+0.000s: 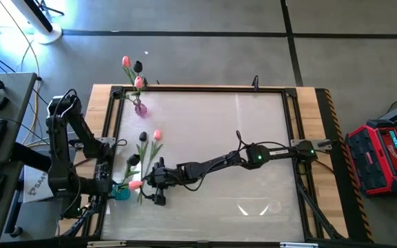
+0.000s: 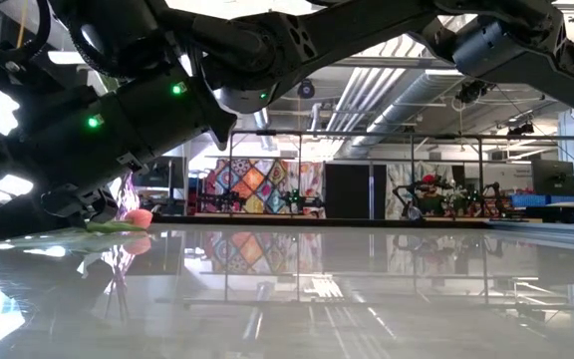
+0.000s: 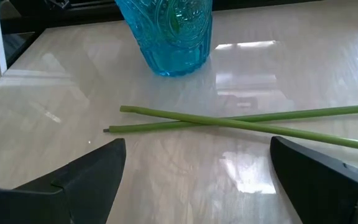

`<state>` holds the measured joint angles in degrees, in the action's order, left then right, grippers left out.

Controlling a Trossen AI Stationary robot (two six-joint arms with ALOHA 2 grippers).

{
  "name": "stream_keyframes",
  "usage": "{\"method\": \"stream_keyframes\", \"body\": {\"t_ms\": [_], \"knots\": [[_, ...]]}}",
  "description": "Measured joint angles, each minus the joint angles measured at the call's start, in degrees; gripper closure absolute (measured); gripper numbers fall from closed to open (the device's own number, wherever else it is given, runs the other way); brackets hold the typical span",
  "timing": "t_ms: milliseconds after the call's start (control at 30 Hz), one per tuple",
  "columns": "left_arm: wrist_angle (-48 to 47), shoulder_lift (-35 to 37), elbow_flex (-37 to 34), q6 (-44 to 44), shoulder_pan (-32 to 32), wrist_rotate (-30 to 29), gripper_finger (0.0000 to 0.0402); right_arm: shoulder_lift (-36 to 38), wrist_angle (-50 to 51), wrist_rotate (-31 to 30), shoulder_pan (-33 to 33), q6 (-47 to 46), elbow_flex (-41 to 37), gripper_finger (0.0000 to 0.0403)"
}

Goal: Sort flowers into vase by color
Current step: Put the pink flower into the blue glass vase

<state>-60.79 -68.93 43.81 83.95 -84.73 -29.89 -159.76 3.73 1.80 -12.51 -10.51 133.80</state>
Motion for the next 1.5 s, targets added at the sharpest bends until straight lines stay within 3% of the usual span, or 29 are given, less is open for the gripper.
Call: {"method": "stream_keyframes", "body": {"t_ms": [433, 867, 1200, 1500], "knots": [[1.2, -2.0, 0.0, 0.0, 0.3, -4.6, 0.0172, 0.0, 0.3, 0.2, 0.0, 0.0, 0.0, 0.0016], [1.2, -2.9, 0.0, -1.5, 4.1, -5.3, 0.0172, 0.2, 1.8, 0.1, 0.0, -3.5, 0.0, 0.0016], [1.3, -2.9, 0.0, -1.1, 4.6, -5.3, 0.0172, 5.0, 16.0, -4.2, -0.7, -6.2, -0.2, 0.0016], [1.6, -2.9, 0.0, -1.1, 4.6, -5.3, 0.0172, 6.3, 18.2, -5.0, -1.6, -6.4, -0.2, 0.0016]]}}
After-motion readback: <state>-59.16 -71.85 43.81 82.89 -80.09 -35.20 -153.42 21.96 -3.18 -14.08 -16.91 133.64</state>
